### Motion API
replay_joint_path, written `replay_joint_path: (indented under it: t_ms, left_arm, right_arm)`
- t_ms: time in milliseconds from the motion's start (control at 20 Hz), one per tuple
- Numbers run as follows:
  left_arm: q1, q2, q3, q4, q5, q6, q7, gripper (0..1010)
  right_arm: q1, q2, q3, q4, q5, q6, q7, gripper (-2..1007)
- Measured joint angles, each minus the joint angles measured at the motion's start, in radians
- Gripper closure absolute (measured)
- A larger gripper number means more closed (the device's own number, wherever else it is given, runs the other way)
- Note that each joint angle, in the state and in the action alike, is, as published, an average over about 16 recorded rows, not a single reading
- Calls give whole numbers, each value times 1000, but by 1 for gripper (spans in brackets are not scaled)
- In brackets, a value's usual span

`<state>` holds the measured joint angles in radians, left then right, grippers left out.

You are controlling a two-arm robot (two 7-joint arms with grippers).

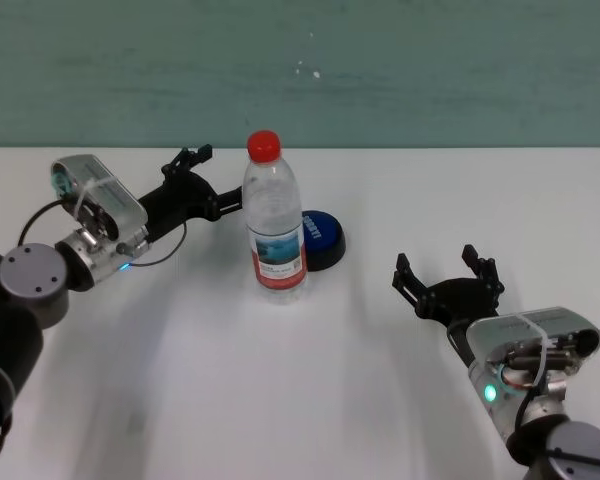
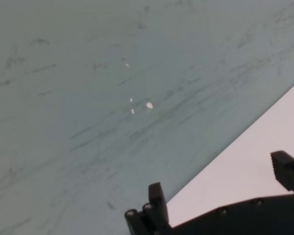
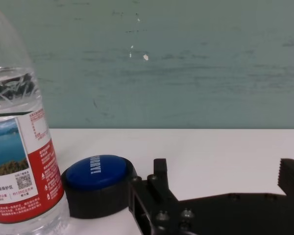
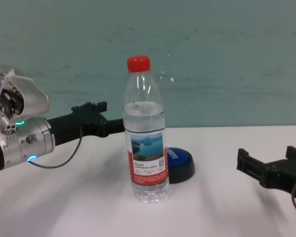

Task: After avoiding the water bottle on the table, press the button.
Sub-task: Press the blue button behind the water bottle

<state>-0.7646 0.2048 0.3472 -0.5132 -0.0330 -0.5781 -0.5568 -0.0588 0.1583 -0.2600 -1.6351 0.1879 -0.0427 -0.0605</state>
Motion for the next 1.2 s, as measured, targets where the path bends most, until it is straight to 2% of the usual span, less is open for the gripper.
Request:
replay_joint_path:
  t_ms: [250, 500, 800, 1000, 1200]
  left_arm:
    - [31, 20, -9, -58, -1, 23, 14, 10]
    - [102, 68, -28, -186, -7, 74, 38, 10]
    - [244, 160, -77, -423, -22, 166, 85, 10]
    - [360, 221, -123, -600, -28, 231, 125, 10]
    - [484, 267, -173, -771, -29, 288, 171, 10]
  right_arm:
    - [0, 0, 0, 0, 0, 0, 0, 1]
    - [0, 0, 0, 0, 0, 0, 0, 1]
    - [0, 0, 0, 0, 0, 0, 0, 1]
    - [0, 0, 0, 0, 0, 0, 0, 1]
    - [0, 0, 0, 0, 0, 0, 0, 1]
